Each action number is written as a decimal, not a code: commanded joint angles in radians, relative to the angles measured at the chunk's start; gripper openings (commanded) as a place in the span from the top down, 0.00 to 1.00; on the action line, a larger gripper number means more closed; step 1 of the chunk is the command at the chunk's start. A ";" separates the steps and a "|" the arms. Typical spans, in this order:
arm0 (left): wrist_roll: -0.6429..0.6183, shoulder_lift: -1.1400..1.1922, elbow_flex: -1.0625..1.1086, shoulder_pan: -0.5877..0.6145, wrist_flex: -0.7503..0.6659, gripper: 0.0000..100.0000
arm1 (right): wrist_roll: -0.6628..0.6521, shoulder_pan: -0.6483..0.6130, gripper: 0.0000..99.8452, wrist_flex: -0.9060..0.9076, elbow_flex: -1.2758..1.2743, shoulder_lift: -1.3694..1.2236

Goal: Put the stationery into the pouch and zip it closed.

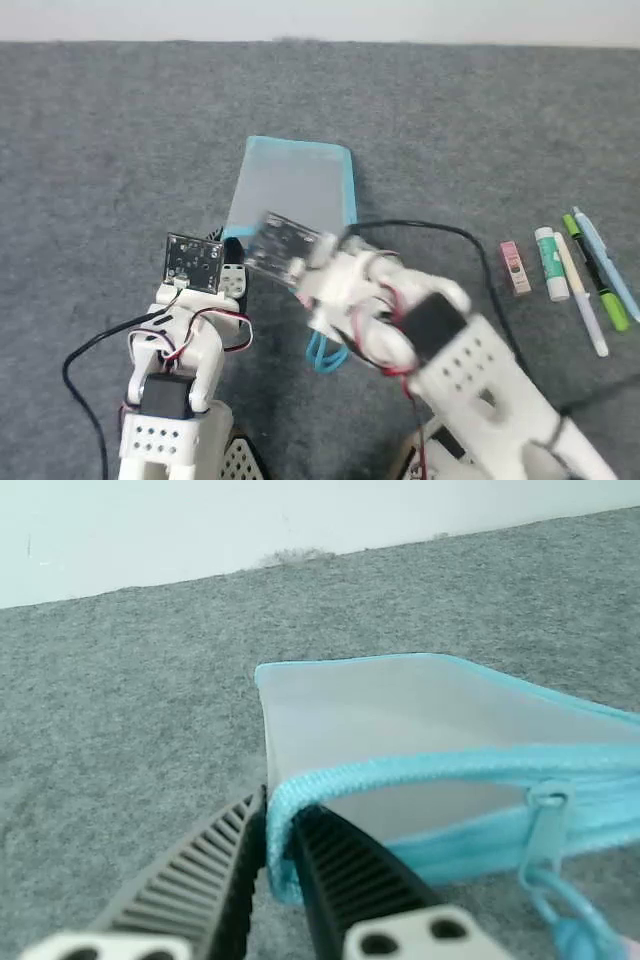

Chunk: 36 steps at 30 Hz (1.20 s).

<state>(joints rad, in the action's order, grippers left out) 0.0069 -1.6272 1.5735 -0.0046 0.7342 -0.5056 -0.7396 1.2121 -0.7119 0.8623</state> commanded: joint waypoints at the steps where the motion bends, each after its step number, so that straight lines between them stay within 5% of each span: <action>1: 0.011 -0.012 -0.047 -0.008 0.017 0.99 | -0.129 0.074 0.59 -0.107 -0.141 0.139; 20: 0.009 -0.012 -0.068 -0.009 0.052 0.99 | -0.252 0.114 0.59 -0.533 -0.172 -0.232; 26: 0.009 -0.012 -0.067 -0.011 0.054 0.99 | -0.199 0.108 0.75 -0.535 -0.043 -0.262; 31: 0.011 -0.012 -0.061 -0.040 0.055 0.99 | -0.196 0.107 0.99 -0.533 -0.038 -0.262; 36: 0.015 -0.015 -0.050 -0.123 0.055 0.99 | -0.149 0.124 0.99 -0.501 -0.037 -0.269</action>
<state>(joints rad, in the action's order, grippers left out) 0.0008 -1.6272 1.5704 -0.0552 0.7833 -0.7173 -0.6214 0.7027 -0.8132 0.5953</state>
